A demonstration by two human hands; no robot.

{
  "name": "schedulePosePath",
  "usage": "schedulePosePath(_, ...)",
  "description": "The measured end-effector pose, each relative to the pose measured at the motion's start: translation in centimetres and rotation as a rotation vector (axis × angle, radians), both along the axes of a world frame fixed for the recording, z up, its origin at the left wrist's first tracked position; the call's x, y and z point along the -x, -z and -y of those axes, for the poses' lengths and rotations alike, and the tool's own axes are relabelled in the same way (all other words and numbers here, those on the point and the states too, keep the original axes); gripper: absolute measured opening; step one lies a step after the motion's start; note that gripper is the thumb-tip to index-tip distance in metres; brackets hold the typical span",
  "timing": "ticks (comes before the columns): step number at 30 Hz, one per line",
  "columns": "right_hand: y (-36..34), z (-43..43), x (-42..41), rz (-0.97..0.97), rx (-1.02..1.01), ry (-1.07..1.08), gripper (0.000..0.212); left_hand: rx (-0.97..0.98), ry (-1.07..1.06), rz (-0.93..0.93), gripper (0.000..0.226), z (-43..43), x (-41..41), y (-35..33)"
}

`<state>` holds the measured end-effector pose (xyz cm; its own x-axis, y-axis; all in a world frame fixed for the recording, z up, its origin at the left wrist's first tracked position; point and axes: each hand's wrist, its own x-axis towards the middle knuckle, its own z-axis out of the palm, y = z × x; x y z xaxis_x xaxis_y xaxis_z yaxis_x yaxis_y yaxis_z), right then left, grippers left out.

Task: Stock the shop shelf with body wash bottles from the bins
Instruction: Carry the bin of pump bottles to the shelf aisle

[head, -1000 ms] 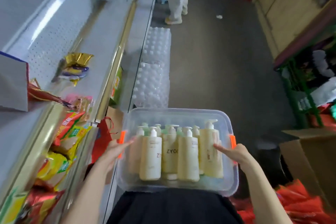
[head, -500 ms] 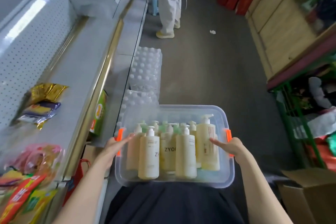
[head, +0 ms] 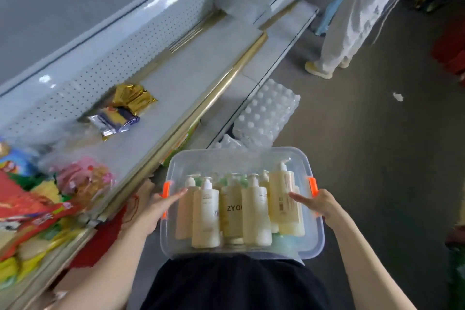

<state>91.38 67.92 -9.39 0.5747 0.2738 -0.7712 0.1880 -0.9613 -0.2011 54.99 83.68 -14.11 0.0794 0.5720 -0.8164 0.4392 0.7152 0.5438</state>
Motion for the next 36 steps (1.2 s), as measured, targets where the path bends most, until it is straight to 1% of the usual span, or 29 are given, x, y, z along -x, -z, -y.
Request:
schedulePosePath(1, 0.3, -2.0, -1.0, -0.011, -0.003, -0.061, 0.072, 0.01, -0.078, -0.016, 0.113, 0.2, -0.2, -0.2)
schedulePosePath(2, 0.6, -3.9, -2.0, -0.019, -0.012, -0.118, 0.067, 0.014, -0.151, -0.019, 0.101, 0.5, -1.0, -0.7)
schedulePosePath(4, 1.1, -8.0, -3.5, -0.024, -0.041, -0.212, 0.062, 0.003, -0.283, -0.042, 0.06, 1.2, -2.0, -1.3)
schedulePosePath(5, 1.5, -9.9, -4.1, -0.017, -0.035, -0.278, 0.066, 0.002, -0.338, -0.092, 0.048, 1.6, -2.3, -1.2)
schedulePosePath(7, 2.9, -13.2, -5.3, 0.004, -0.008, -0.438, 0.092, 0.046, -0.466, -0.138, 0.042, 2.7, -3.2, -1.0)
schedulePosePath(8, 3.7, -14.6, -6.0, 0.009, 0.002, -0.497, 0.104, 0.049, -0.541, -0.148, 0.041, 3.2, -3.9, -1.1)
schedulePosePath(9, 4.4, -15.9, -6.5, 0.008, 0.02, -0.555, 0.107, 0.068, -0.592, -0.153, 0.042, 3.6, -4.7, -1.2)
schedulePosePath(11, 4.9, -18.4, -7.2, -0.004, 0.045, -0.702, 0.099, 0.133, -0.688, -0.138, 0.043, 4.3, -6.3, -0.8)
schedulePosePath(13, 6.0, -20.9, -7.7, -0.035, 0.046, -0.822, 0.098, 0.152, -0.743, -0.118, 0.044, 4.9, -7.4, -0.7)
schedulePosePath(15, 7.0, -23.0, -8.0, -0.056, 0.054, -0.919, 0.103, 0.176, -0.784, -0.083, 0.054, 5.4, -7.8, 0.3)
schedulePosePath(17, 8.1, -25.0, -8.0, -0.089, 0.059, -0.979, 0.096, 0.195, -0.817, -0.027, 0.069, 6.6, -7.8, 1.9)
schedulePosePath(19, 9.1, -26.8, -7.8, -0.073, 0.063, -0.991, 0.082, 0.2, -0.823, 0.025, 0.073, 7.3, -8.2, 3.6)
schedulePosePath(21, 10.3, -28.3, -7.7, -0.053, 0.076, -0.986, 0.069, 0.187, -0.845, 0.05, 0.062, 7.0, -9.3, 4.1)
schedulePosePath(23, 11.7, -29.6, -7.6, -0.055, 0.08, -0.995, 0.062, 0.15, -0.831, 0.074, 0.046, 6.1, -10.2, 4.5)
schedulePosePath(25, 13.0, -30.8, -7.4, -0.048, 0.075, -0.994, 0.057, 0.113, -0.823, 0.022, 0.036, 4.9, -10.5, 5.4)
schedulePosePath(28, 14.7, -32.3, -7.3, -0.028, 0.093, -0.97, 0.062, 0.133, -0.917, 0.03, 0.057, 3.2, -10.1, 7.1)
schedulePosePath(29, 15.4, -32.8, -7.2, -0.032, 0.101, -0.96, 0.069, 0.128, -0.928, 0.037, 0.056, 2.7, -9.9, 7.7)
schedulePosePath(31, 16.5, -33.6, -6.9, -0.026, 0.118, -0.951, 0.078, 0.119, -0.921, 0.027, 0.041, 1.7, -9.5, 8.7)
schedulePosePath(32, 16.9, -34.0, -6.7, -0.023, 0.122, -0.953, 0.077, 0.124, -0.945, 0.02, 0.037, 1.3, -9.3, 9.3)
schedulePosePath(34, 17.9, -34.8, -6.4, -0.028, 0.125, -0.933, 0.072, 0.12, -1.002, 0.01, 0.037, 0.4, -8.9, 10.6)
schedulePosePath(36, 18.8, -35.4, -6.0, -0.044, 0.125, -0.922, 0.071, 0.129, -1.033, -0.017, 0.035, -0.2, -8.8, 11.8)
